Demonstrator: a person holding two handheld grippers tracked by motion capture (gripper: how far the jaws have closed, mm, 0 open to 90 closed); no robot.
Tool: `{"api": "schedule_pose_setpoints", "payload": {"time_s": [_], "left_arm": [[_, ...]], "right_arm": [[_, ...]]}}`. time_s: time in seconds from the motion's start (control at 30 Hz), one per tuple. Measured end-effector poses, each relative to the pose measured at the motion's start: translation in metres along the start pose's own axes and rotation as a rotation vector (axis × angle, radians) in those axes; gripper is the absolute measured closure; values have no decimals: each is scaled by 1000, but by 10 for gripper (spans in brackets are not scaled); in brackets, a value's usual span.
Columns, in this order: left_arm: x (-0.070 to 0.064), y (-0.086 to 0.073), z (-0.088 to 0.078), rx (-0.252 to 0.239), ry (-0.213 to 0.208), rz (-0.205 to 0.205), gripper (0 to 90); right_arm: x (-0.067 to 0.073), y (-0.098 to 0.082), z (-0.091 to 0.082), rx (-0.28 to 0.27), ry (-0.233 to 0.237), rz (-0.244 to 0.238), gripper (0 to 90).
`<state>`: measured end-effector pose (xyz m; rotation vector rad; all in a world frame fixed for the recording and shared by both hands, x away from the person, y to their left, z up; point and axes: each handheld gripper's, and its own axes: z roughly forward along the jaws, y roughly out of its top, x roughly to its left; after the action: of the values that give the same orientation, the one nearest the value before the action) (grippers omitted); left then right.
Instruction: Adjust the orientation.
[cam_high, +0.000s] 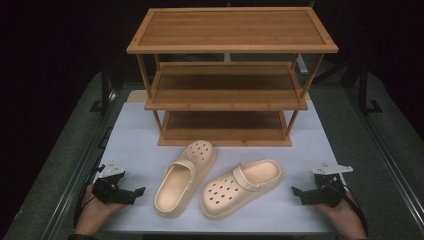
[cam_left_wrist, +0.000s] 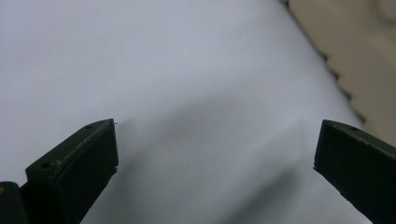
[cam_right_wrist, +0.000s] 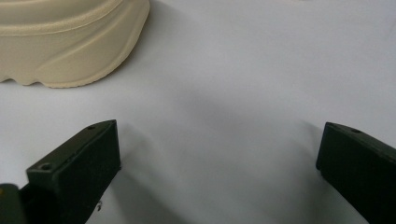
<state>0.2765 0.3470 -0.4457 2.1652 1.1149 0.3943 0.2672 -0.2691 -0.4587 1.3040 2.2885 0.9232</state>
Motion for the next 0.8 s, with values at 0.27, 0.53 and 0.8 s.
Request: {"api": "schedule_pose_setpoints", "payload": {"time_s": [0.27, 0.53, 0.8], "left_arm": [[-4, -3, 4, -10, 33, 36, 0], [-4, -3, 4, -11, 34, 36, 0], [-4, -3, 5, -14, 34, 35, 0]], "right_arm": [[0, 0, 0, 1, 2, 2, 0], [-7, 4, -12, 5, 17, 52, 247], [-5, 28, -32, -65, 101, 45, 568]]}}
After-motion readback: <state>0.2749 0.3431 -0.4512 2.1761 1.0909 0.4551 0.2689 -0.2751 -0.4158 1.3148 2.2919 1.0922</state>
